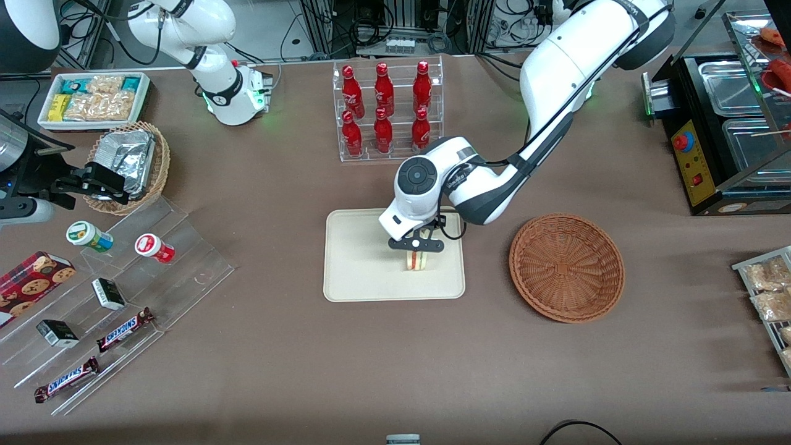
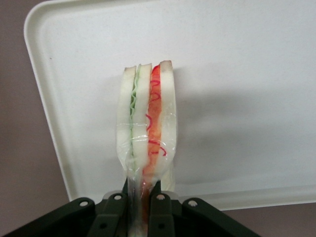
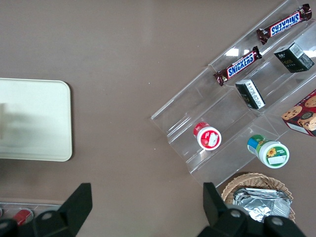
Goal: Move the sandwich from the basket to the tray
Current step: 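Lower the sandwich onto the white tray and open the left gripper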
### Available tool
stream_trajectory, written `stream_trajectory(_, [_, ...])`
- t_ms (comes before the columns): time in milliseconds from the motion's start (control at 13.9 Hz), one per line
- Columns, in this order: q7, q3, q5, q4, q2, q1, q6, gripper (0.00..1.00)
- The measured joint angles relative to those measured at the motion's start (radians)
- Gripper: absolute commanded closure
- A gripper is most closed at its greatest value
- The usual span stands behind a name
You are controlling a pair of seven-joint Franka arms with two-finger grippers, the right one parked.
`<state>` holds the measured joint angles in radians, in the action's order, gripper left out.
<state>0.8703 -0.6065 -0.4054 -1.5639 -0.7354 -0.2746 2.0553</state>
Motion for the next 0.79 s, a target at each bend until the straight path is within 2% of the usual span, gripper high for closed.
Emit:
stream_trajectory(576, [-0.006, 0.006, -0.006, 0.009, -0.025, 0.0, -0.028, 1.0])
stream_trajectory(719, [0.007, 0.007, -0.006, 0.013, -0.038, 0.001, -0.026, 0.46])
stream_trajectory(791, [0.012, 0.007, -0.006, 0.019, -0.042, 0.001, -0.026, 0.24])
